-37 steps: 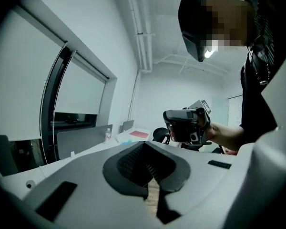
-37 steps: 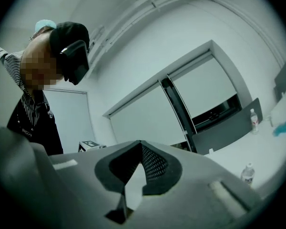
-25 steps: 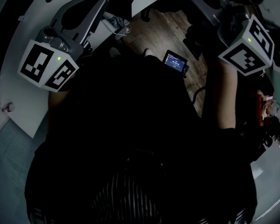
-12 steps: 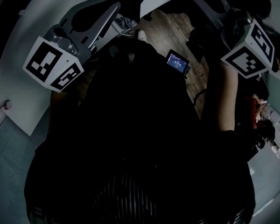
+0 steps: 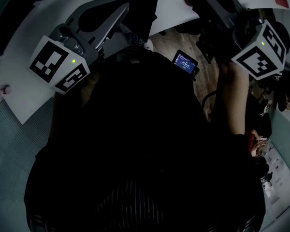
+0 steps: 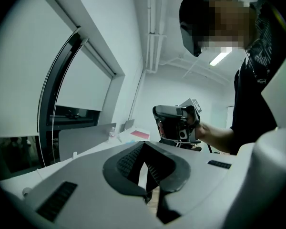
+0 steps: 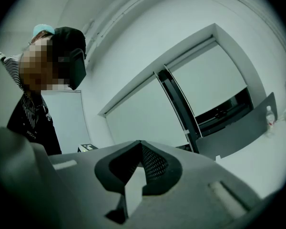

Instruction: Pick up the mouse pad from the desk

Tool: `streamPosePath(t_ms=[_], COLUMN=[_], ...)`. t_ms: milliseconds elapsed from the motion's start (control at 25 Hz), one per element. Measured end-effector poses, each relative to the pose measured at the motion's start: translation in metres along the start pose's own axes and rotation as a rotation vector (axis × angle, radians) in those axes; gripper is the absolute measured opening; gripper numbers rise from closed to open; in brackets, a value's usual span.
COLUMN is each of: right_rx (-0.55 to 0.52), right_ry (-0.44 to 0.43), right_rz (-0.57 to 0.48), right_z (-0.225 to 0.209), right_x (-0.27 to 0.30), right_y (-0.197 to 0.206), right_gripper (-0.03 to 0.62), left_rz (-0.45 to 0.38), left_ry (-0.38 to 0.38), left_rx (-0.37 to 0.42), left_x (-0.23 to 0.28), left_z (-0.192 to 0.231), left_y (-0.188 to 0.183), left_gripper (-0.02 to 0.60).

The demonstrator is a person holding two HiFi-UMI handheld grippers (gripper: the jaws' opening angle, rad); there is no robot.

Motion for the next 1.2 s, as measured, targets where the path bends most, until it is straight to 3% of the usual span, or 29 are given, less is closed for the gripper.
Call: streamPosePath(t_ms=[160, 280, 600, 840, 1080, 1200], right_rx=[0.020, 0.069, 0.116, 0.102, 0.107, 0.126], right_ry=[-0.166, -0.149, -0.168, -0.174, -0.111, -0.114], right_rz=[-0.012, 0.000, 0.024, -0.028, 0.006, -0.003], right_z=[0.062, 0.061, 0.037, 0.038, 0.051, 0.044], right_x=[-0.024, -0.029, -0.041, -0.038, -0.057, -0.063], right_y=[0.008, 0.011, 0.036, 0.033, 0.042, 0.046], right_gripper=[0.005, 0.005, 0.005, 0.005, 0.005, 0.006], left_rz=[-0.021, -0.026, -0.016, -0.010, -0.013, 0.004], left_ry=[-0.181, -0.180, -0.269, -0.274, -0.220, -0.240], left_rx=[-0.038, -0.123, -0.166, -0.171, -0.168, -0.160], left_x=[-0.061, -0.067, -0.077, -0.077, -0.077, -0.074], left_z=[-0.071, -0.075, -0.089, -0.088, -0.091, -0.090], left_y=[0.004, 0.008, 0.033, 0.035, 0.039, 0.039], left_gripper=[0.008, 0.008, 0.008, 0.008, 0.008, 0.008])
Point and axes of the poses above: the fingertips, and each gripper's own axes: x forward along the fingers, z to its left, y out of its underside, the point moved 5 cm from there along -x, backward along the fingers, and after that the axes turned 11 degrees about -y, right-handed, at the moved point
